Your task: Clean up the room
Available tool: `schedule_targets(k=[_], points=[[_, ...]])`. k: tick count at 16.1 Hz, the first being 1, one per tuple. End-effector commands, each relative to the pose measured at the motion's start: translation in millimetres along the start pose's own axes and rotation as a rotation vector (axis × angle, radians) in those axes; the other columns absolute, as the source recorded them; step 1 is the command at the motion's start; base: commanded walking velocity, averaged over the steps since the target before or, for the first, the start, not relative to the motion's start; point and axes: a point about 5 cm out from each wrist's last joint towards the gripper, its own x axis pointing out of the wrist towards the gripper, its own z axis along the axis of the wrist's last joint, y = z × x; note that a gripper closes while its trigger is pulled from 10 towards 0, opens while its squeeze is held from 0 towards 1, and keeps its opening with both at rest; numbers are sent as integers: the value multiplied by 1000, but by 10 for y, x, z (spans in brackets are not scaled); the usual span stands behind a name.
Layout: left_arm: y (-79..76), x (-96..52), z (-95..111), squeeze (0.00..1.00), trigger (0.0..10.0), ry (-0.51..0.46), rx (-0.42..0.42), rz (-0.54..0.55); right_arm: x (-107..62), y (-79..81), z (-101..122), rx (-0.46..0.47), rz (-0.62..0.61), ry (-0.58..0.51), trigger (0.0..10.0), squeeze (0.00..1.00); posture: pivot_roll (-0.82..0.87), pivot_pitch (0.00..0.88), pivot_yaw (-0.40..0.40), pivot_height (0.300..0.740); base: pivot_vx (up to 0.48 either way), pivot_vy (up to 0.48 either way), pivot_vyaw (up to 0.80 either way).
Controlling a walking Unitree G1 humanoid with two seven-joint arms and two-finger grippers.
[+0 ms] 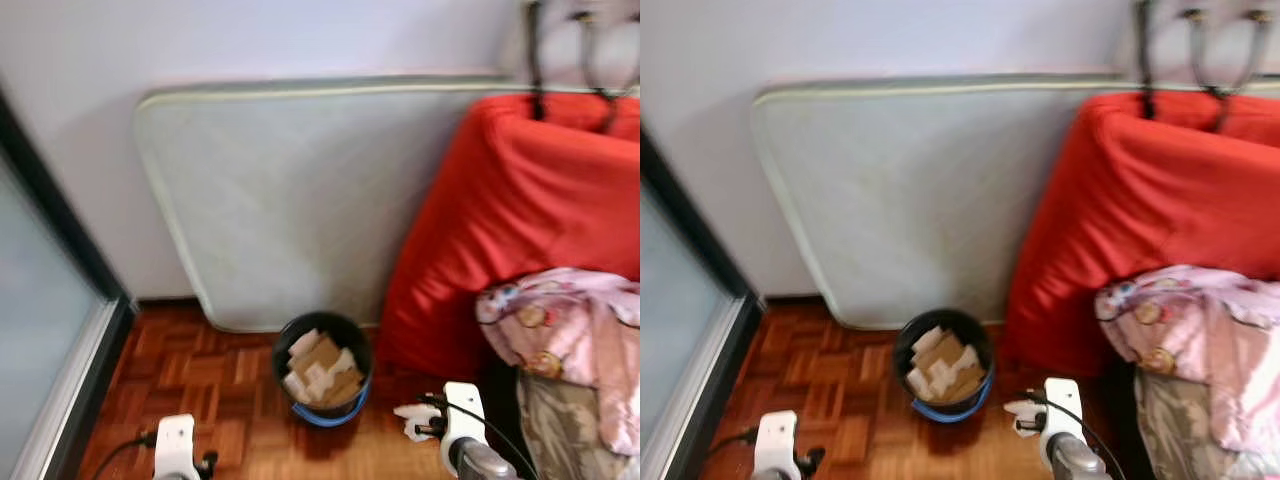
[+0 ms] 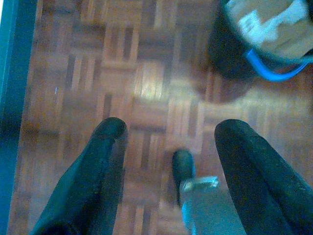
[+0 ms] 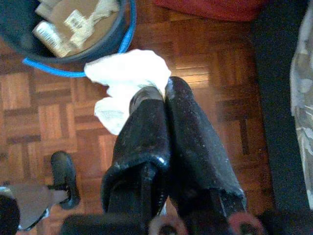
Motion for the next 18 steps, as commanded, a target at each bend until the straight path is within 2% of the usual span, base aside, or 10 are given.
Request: schedule_targets(k=[1,7,10,15,18], points=[[-58,-9,-67,0,10000,23,-11,-10,-13,-79,-39,-1,-18,17,10000,0,-50,0,-14,740,277,0,0],[-58,-8,-63,0,10000,22,-12,-10,-11,-73,-30,-29,0,21,10000,0,-51,0,-14,740,280,0,0],[-58,-9,-63,0,10000,22,-12,-10,-11,-76,-29,-21,-7,18,10000,0,-51,0,-14,740,277,0,800],[-58,-8,-62,0,10000,24,-11,-11,-11,-75,-33,-13,-5,21,10000,0,-52,0,-15,740,283,0,0],[-58,-8,-61,0,10000,23,-11,-12,-10,-73,-22,-45,5,21,10000,0,-52,0,-15,740,280,0,188]])
